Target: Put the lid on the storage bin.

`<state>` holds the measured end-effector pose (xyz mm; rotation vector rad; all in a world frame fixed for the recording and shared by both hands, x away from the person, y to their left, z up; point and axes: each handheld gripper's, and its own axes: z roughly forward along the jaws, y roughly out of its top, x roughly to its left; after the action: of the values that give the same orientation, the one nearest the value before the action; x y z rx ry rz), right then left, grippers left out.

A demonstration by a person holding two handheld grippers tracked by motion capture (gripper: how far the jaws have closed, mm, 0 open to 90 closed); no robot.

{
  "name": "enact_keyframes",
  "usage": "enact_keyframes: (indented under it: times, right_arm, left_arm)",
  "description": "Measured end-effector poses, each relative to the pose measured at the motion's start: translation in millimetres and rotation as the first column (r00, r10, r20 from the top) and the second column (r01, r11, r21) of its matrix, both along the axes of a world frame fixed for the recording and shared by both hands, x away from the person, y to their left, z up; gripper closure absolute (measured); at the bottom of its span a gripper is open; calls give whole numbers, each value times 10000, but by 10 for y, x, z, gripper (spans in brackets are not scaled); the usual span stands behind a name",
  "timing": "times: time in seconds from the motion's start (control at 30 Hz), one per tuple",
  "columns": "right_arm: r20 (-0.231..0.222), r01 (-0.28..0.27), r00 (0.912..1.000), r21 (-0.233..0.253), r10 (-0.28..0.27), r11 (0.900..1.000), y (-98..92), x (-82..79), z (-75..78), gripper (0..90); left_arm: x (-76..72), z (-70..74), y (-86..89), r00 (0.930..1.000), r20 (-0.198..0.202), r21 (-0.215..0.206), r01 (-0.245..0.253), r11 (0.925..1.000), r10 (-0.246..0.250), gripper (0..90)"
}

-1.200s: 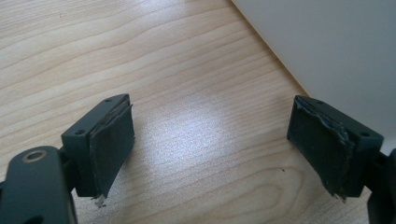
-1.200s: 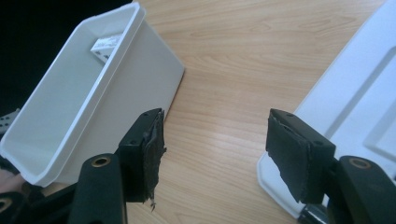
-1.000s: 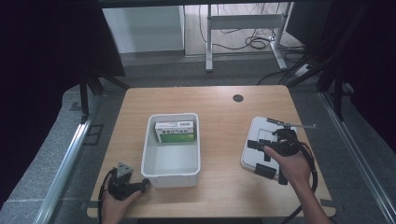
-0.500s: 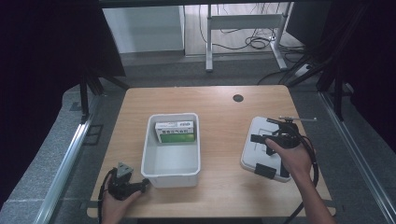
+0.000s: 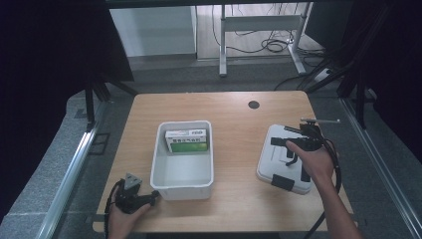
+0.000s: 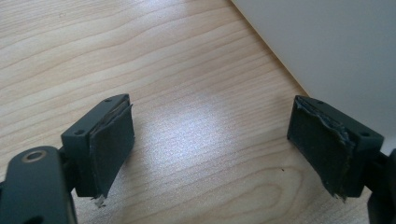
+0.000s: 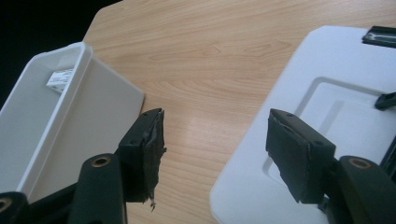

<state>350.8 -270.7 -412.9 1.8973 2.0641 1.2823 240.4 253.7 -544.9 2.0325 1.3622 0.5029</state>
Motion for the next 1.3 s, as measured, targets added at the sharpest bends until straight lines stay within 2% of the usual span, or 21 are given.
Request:
enact_keyframes:
  times: [0.37, 0.57, 0.63, 0.77, 1.1, 1.3]
  right_arm:
    - [-266, 661, 9974, -138, -664, 9977, -171, 121, -65, 372]
    - [-481, 960, 9940, -412, -980, 9945, -237, 174, -107, 373]
    - [-483, 1062, 9928, -641, -1093, 9923, -277, 192, -124, 376]
    - [-531, 1152, 9915, -673, -1188, 9911, -320, 200, -137, 378]
    - [-778, 1402, 9856, -1219, -1503, 9826, -443, 201, -240, 383]
    - [-863, 1520, 9826, -1332, -1642, 9794, -491, 209, -275, 390]
  left_arm:
    - [0, 0, 0, 10000, 1, 9, 6, 10000, -6, 145]
    - [0, 0, 0, 10000, 1, 9, 7, 10000, -7, 145]
    - [1, 0, 0, 10000, 1, 12, 8, 10000, -8, 145]
    - [1, 0, 0, 10000, -1, 13, 12, 10000, -12, 145]
    - [2, 0, 0, 10000, -1, 11, 17, 10000, -17, 144]
    - [3, 0, -1, 10000, -1, 9, 21, 10000, -21, 142]
